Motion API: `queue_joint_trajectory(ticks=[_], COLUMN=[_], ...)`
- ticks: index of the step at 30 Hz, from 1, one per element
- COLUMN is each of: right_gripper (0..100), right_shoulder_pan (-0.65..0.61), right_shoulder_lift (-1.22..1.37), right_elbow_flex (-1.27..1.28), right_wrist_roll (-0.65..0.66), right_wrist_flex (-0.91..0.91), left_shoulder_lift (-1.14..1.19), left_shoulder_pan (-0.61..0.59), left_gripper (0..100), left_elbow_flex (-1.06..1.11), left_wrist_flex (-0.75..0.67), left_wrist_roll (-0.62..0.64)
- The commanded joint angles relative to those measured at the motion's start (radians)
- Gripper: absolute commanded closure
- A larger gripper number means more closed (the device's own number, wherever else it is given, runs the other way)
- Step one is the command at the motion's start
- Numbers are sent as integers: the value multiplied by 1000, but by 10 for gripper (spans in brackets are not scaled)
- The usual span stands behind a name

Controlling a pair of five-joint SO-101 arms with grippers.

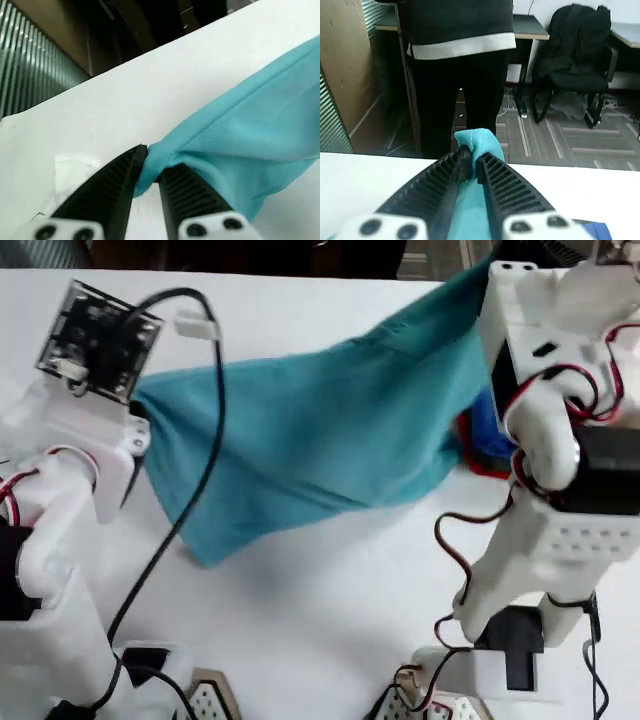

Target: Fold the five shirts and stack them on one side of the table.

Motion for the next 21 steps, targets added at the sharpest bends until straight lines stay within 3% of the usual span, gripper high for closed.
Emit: queue_joint_trajectory(ticks=[1,13,21], right_gripper=[980,980,980], right_shoulder_pan=[-8,-30,-28], right_shoulder_lift=[-22,-159,-163], right_elbow_flex=[-44,-121,-130], right_wrist_roll=[-58,-203,-216], right_wrist_flex=[-30,-24,-22], left_shoulder_lift=[-23,-106,-144], left_shoulder_pan=[-20,-25,-28], left_gripper=[975,975,975], left_elbow_flex=[-39,-41,-39], left_wrist_flex=[-54,-135,-195], left_wrist_roll=[-5,-3,-3])
